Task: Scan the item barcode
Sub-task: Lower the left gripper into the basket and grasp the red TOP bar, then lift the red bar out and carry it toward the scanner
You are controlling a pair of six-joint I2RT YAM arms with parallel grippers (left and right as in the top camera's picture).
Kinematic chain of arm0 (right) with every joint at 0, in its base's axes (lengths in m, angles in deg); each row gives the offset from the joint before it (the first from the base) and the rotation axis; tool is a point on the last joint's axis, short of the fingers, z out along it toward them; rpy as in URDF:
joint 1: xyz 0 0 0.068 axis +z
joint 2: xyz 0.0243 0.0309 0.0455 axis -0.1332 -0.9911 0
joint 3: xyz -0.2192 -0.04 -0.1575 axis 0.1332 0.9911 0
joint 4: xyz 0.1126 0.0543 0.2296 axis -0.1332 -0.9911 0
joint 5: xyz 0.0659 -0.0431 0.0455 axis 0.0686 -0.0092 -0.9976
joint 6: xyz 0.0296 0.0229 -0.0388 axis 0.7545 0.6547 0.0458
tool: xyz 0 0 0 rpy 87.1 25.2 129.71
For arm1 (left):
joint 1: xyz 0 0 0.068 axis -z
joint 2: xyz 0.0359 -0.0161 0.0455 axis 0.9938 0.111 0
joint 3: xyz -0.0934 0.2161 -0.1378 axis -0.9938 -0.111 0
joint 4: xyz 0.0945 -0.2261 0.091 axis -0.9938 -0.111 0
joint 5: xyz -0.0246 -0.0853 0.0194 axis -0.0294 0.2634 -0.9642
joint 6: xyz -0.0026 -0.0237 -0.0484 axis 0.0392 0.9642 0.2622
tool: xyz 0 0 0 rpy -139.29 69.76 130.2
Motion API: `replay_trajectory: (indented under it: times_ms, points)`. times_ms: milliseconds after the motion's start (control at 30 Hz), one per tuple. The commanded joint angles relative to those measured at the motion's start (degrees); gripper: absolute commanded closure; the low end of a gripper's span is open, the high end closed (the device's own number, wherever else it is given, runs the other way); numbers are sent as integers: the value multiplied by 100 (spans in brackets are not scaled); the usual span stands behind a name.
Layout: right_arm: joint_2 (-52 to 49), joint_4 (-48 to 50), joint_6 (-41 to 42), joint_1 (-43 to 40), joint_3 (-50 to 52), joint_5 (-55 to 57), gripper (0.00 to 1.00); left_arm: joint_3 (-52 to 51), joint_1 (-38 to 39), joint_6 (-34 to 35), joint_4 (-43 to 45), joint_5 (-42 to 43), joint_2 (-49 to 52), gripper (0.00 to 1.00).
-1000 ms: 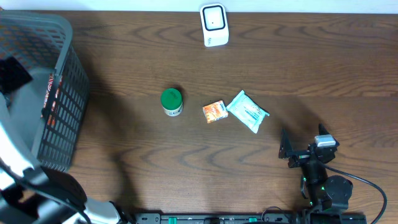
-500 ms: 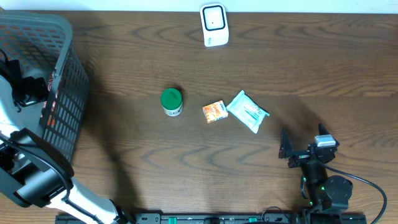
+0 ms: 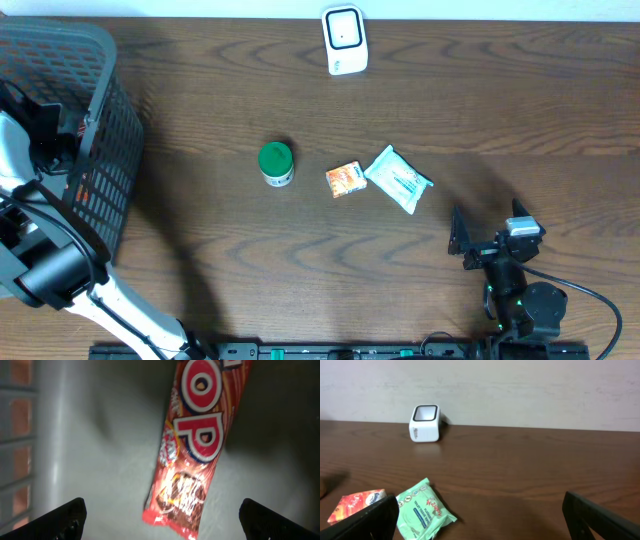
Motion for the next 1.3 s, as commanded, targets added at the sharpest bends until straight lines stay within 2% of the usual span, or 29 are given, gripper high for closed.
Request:
replay_trajectory:
  times_ms: [0, 433, 467, 567, 667, 767, 867, 1000, 1067, 1133, 1200, 1267]
  points:
    - [9, -17, 55, 28, 4, -31, 1, 4, 70, -267, 105, 267, 151, 2]
    - [9, -17, 55, 28, 4, -31, 1, 4, 111, -330, 240, 485, 881, 2]
    - [9, -17, 55, 28, 4, -31, 1, 4, 111, -330, 243, 483, 925, 4]
    - [9, -17, 55, 28, 4, -31, 1, 4, 111, -330, 249, 466, 977, 42]
    - [9, -17, 55, 28, 4, -31, 1, 13, 114, -328, 264, 267, 911, 92]
    - [9, -17, 55, 28, 4, -31, 1, 13, 114, -317, 247, -72, 734, 92]
    - [9, -17, 55, 28, 4, -31, 1, 109, 114, -15, 286, -586, 310, 93]
    - [9, -17, 55, 28, 4, -31, 1, 334, 114, 372, 313, -634, -435, 93]
    - [9, -17, 55, 28, 4, -31, 1, 378, 114, 896, 470, -575, -1121, 93]
    - [9, -17, 55, 28, 4, -31, 1, 378, 114, 1368, 570, -254, -1720, 93]
    - [9, -17, 55, 28, 4, -31, 1, 378, 114, 2170, 584, 570, -2461, 93]
    - [9, -17, 55, 28, 4, -31, 1, 378, 116, 2632, 531, 1445, -2953, 93]
